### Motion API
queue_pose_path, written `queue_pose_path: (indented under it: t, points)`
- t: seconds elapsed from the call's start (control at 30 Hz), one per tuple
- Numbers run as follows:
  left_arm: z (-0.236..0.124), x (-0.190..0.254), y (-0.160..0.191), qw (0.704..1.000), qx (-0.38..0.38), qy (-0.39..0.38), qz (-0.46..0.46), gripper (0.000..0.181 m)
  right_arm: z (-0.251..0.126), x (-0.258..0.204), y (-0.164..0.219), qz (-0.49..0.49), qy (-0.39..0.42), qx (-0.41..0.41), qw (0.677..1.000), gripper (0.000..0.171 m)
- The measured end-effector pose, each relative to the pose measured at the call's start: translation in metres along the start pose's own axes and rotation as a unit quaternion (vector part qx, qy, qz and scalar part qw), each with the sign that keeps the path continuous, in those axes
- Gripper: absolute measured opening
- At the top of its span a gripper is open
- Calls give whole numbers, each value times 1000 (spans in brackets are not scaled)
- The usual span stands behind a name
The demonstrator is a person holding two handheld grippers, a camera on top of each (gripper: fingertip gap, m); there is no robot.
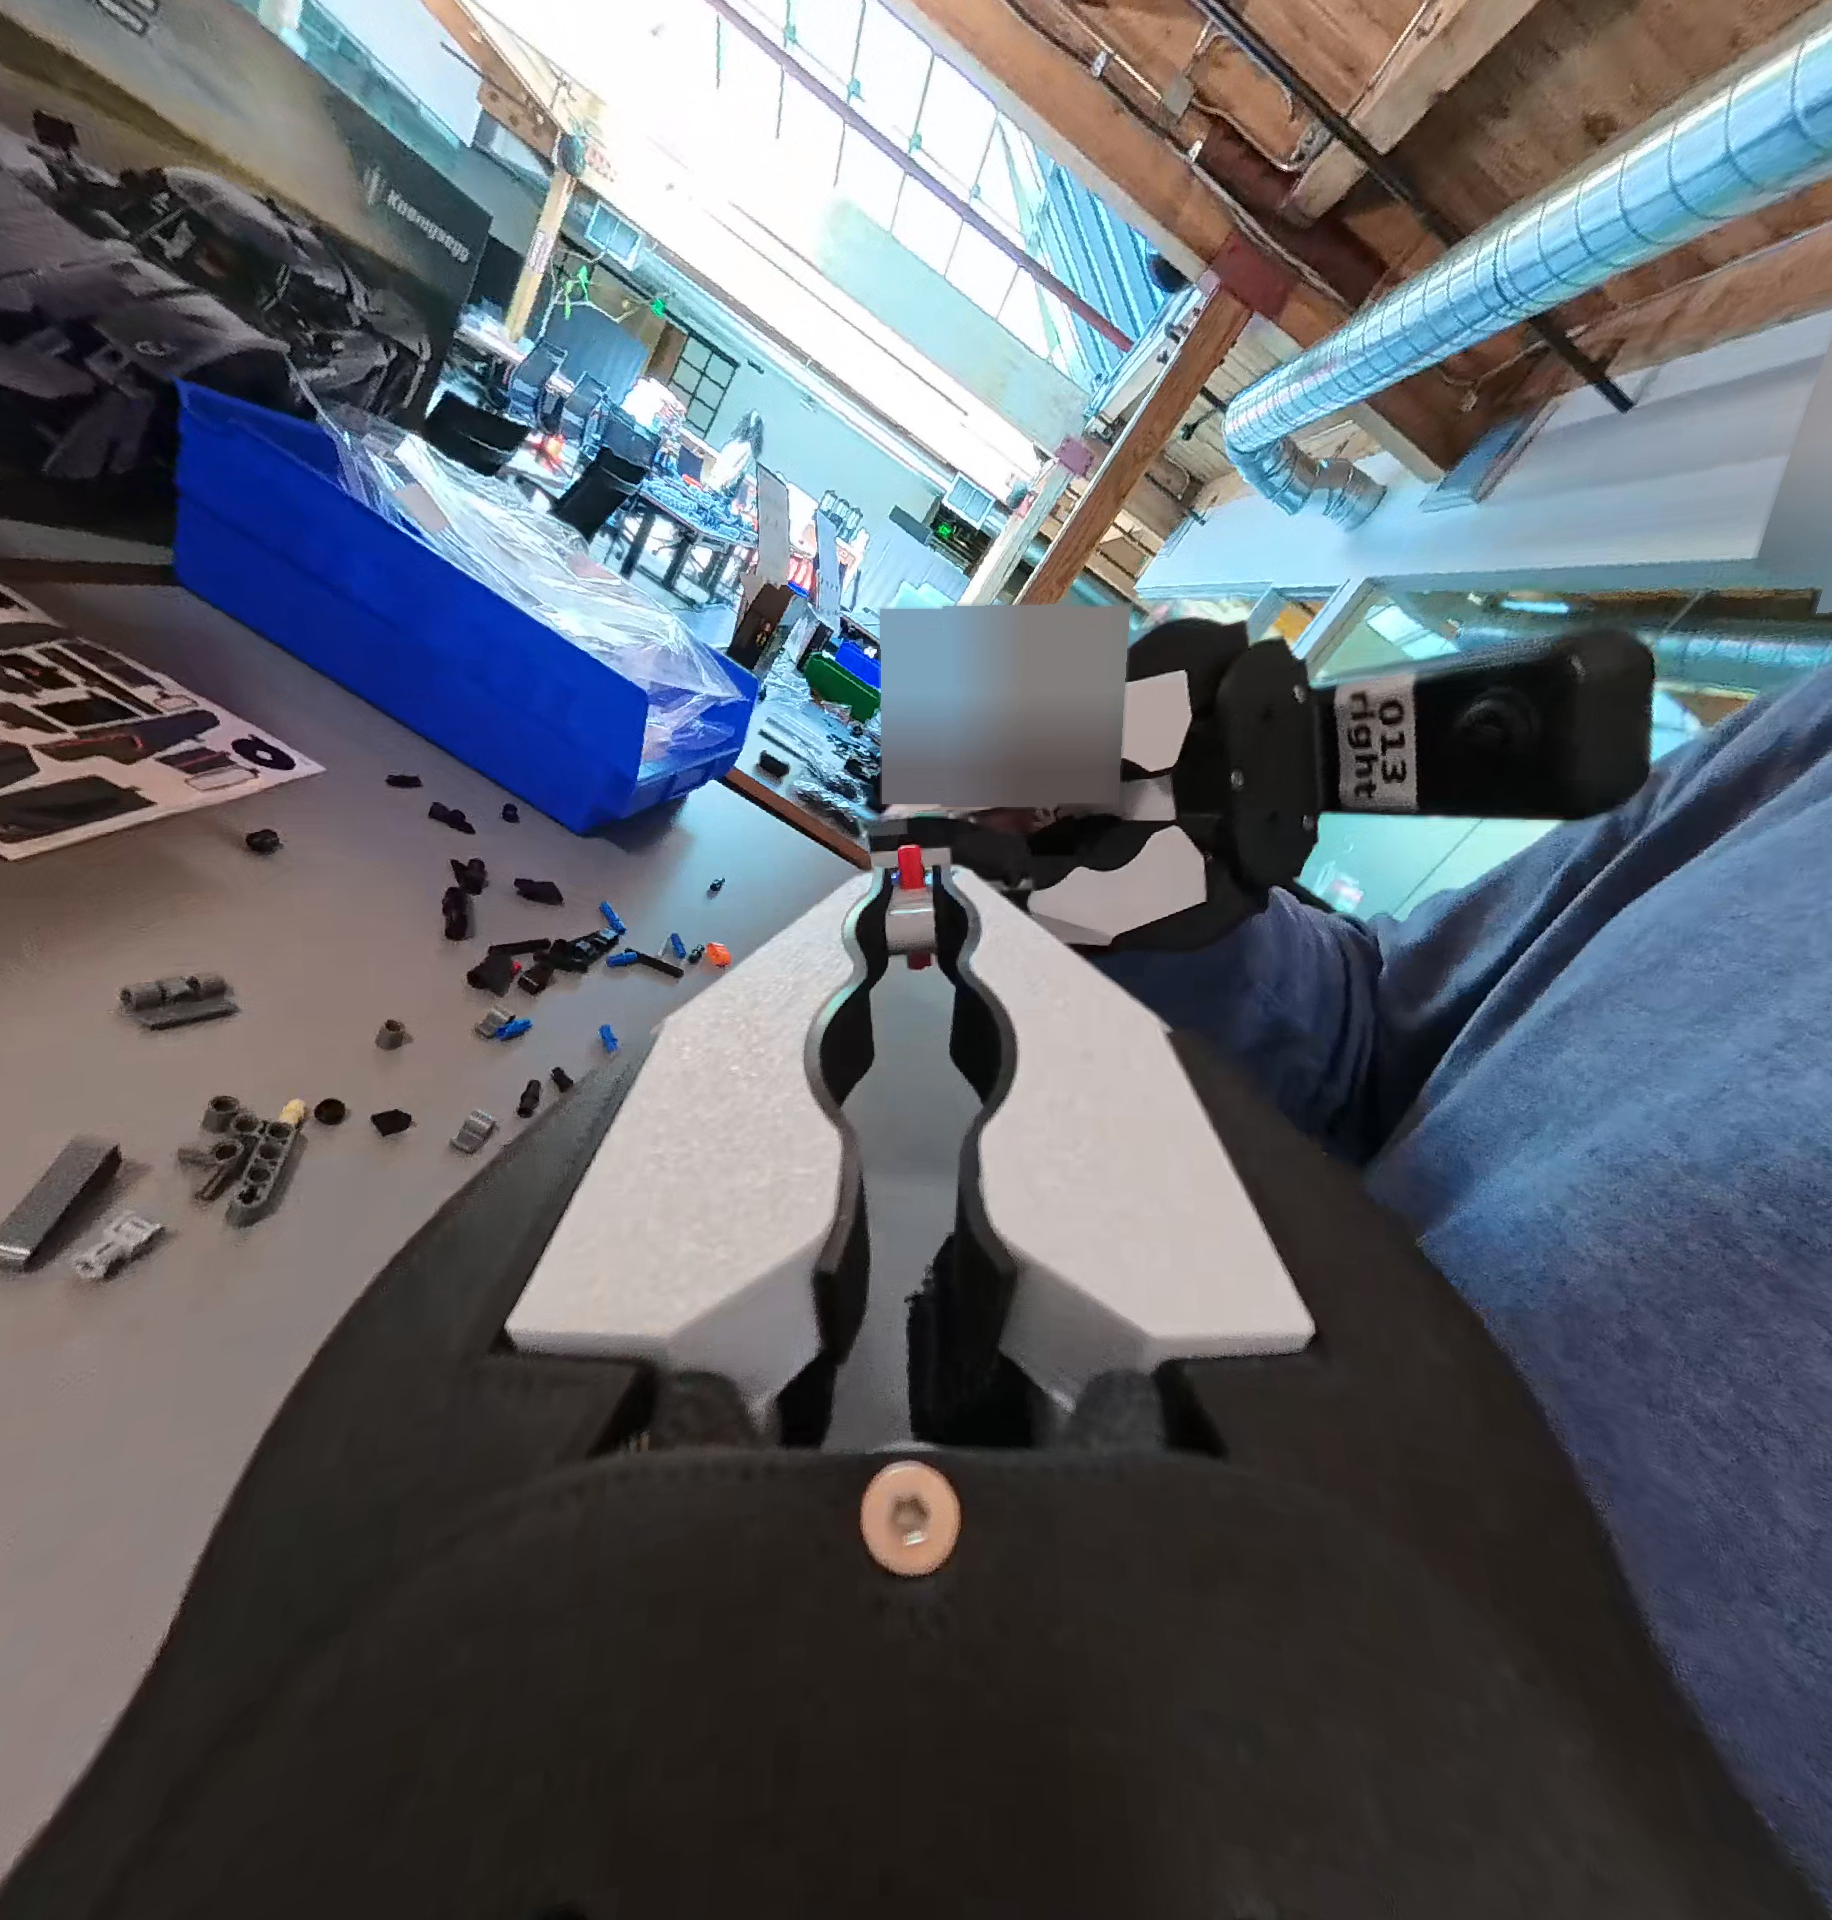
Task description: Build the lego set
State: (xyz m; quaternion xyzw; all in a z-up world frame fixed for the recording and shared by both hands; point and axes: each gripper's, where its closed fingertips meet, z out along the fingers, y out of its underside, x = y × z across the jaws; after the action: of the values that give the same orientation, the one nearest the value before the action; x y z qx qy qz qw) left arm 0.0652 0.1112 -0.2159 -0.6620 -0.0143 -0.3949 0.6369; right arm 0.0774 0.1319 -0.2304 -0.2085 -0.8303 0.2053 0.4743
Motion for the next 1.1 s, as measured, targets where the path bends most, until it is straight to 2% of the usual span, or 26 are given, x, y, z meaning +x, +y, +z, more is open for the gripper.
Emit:
queue_pose_path:
  t: [0.13, 0.23, 0.33, 0.43, 0.5, 0.6, 0.7, 0.8, 0.93, 1.1]
  points:
    - [-1, 8, -8, 998, -3, 6, 57, 6, -6, 2, -4, 112, -55, 32, 992, 25]
    - [0, 14, -14, 993, -21, 2, 115, 6, -14, 7, -8, 231, -126, 76, 962, 30]
    - [3, 16, -15, 981, -59, -14, 182, 6, -23, 13, -12, 359, -213, 125, 900, 31]
    - [8, 20, -11, 963, -96, -23, 250, 6, -29, 16, -10, 467, -294, 161, 818, 32]
    - [11, 25, -12, 948, -108, -28, 299, 7, -35, 18, -11, 525, -349, 194, 752, 34]
    - [17, 33, -13, 918, -130, -35, 373, 6, -36, 21, -6, 571, -377, 224, 694, 31]
    - [25, 42, -11, 881, -163, -38, 443, 5, -39, 23, -2, 616, -416, 254, 619, 37]
    - [32, 51, -10, 843, -187, -39, 503, 6, -43, 16, -5, 635, -460, 272, 558, 33]
    - [36, 58, -10, 807, -206, -40, 552, 6, -52, 17, -12, 634, -481, 319, 515, 21]
    - [37, 63, -14, 798, -199, -36, 567, 6, -59, 21, -16, 623, -484, 344, 510, 18]
